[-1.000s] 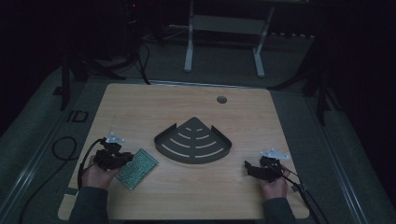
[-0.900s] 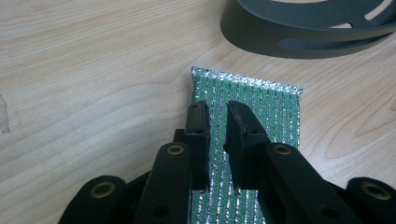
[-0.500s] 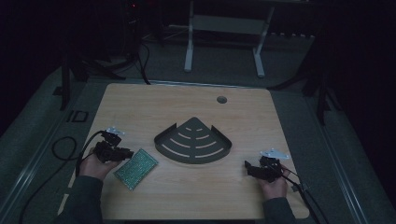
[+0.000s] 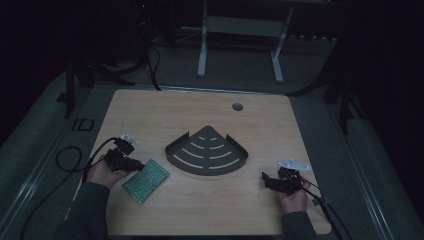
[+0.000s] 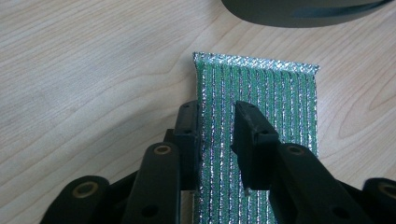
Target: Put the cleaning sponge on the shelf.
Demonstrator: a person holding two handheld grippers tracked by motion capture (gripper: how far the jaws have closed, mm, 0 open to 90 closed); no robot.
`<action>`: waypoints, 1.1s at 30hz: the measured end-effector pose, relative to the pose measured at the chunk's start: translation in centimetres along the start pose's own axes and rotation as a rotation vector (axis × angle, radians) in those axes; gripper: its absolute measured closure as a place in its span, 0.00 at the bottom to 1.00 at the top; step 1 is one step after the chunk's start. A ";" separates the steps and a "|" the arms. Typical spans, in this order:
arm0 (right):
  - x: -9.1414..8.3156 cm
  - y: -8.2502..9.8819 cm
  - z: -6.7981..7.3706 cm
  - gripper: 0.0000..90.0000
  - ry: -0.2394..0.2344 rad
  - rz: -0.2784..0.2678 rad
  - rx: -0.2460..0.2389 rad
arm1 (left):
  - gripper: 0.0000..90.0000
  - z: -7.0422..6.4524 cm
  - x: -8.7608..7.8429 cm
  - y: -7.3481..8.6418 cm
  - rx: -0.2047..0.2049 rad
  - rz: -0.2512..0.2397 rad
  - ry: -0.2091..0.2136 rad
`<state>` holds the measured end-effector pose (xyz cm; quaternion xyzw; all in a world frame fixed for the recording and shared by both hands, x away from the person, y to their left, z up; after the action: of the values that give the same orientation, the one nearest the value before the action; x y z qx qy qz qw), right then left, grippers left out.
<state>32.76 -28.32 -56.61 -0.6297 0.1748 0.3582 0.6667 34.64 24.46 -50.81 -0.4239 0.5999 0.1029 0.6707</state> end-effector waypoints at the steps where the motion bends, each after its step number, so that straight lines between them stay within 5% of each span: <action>1: 0.0 0.0 0.0 0.21 0.000 0.000 0.000 | 0.82 0.1 0.0 -0.1 0.003 0.007 0.005; 16: 0.0 0.0 0.0 0.21 0.000 0.000 0.000 | 0.87 0.9 1.0 -0.6 0.014 0.102 0.055; 33: 0.0 0.0 0.0 0.21 0.000 -0.001 -0.001 | 0.85 1.3 1.5 -0.5 -0.007 0.127 0.069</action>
<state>32.79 -28.32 -56.61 -0.6301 0.1743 0.3582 0.6665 36.33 24.52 -51.97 -0.3907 0.6480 0.1327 0.6401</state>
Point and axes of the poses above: each handheld gripper's, and its own axes: x roughly forward along the jaws, y roughly out of its underside, z roughly to its left, the point moved 1 cm from there along x, roughly forward along the jaws, and after that the axes turned 12 degrees about x, right-handed, at the moved point
